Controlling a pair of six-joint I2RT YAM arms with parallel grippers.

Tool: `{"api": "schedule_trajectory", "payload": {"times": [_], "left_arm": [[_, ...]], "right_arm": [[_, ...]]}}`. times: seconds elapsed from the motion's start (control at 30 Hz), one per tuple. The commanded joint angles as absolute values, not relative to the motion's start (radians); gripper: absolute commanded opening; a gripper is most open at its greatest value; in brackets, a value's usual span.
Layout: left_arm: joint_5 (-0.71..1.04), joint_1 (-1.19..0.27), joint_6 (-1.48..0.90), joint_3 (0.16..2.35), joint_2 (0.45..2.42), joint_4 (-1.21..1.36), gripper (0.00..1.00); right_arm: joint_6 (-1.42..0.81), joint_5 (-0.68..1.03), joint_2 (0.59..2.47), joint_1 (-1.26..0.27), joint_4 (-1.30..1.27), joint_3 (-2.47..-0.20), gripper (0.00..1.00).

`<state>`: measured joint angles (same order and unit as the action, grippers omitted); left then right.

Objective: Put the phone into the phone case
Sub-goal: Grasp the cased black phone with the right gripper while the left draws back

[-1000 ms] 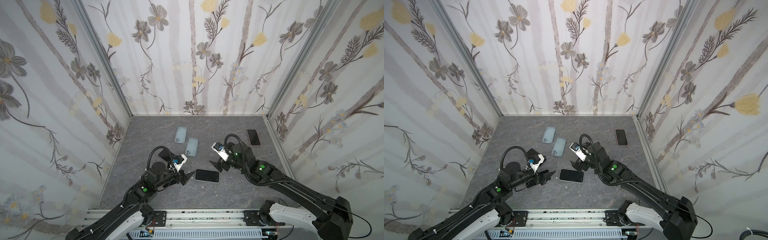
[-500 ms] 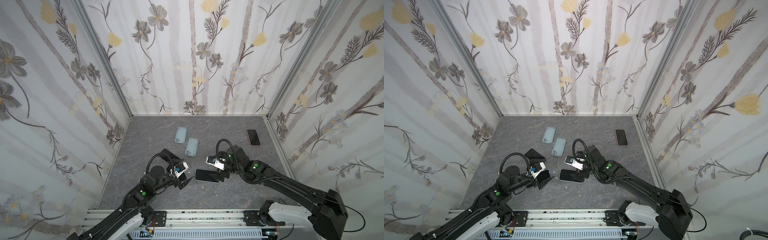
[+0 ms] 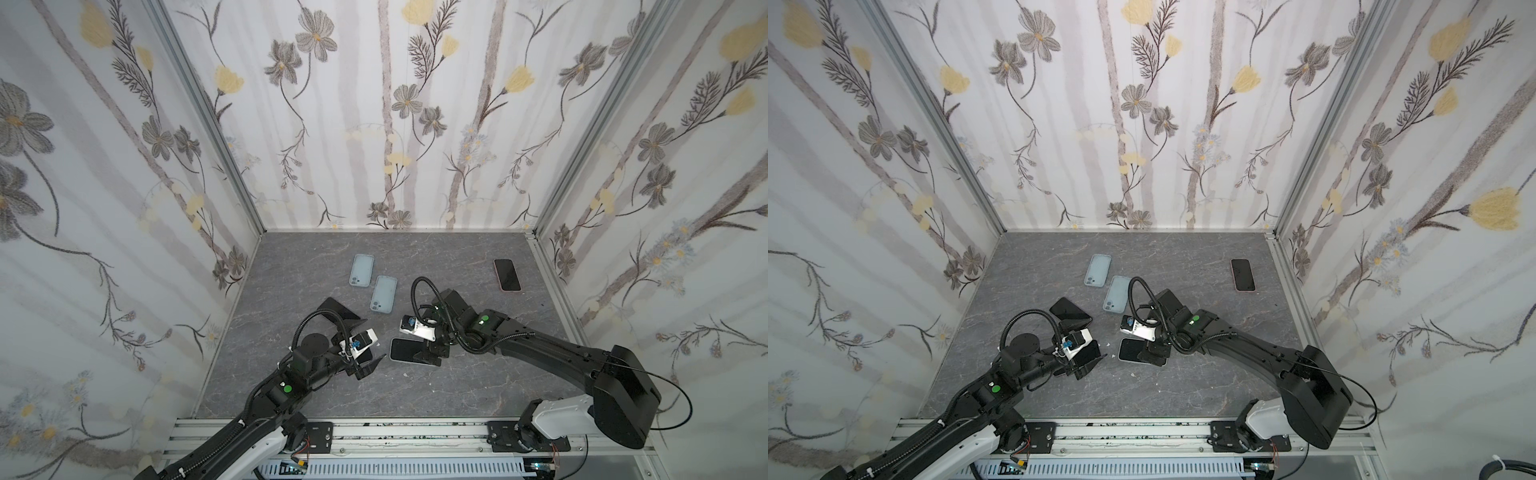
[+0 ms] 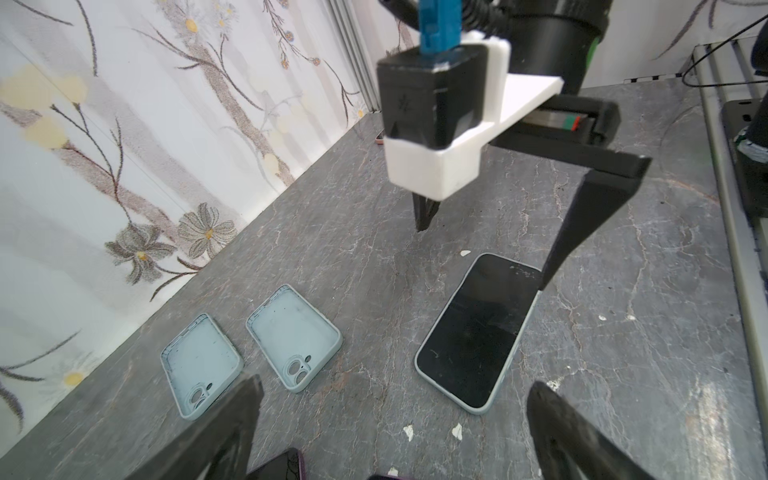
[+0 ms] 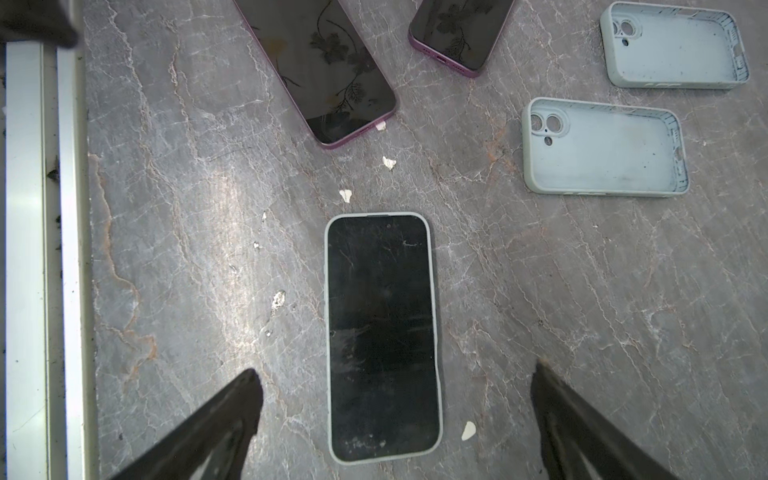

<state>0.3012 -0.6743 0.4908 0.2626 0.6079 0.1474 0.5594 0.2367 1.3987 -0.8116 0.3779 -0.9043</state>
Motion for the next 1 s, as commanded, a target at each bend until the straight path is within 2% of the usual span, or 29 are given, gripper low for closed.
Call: {"api": "schedule_trajectory", "payload": {"times": [0.0,0.97], "left_arm": [[0.363,-0.674,0.514,0.256,0.612,0.15,1.0],[0.354,-0.674,0.532,0.249,0.656,0.155,1.0]], "right_arm": [[0.563,0.217,1.418,-0.813,0.414,-0.92,1.0],[0.603,0.199,1.705,-0.813,0.451,-0.983,1.0]]}}
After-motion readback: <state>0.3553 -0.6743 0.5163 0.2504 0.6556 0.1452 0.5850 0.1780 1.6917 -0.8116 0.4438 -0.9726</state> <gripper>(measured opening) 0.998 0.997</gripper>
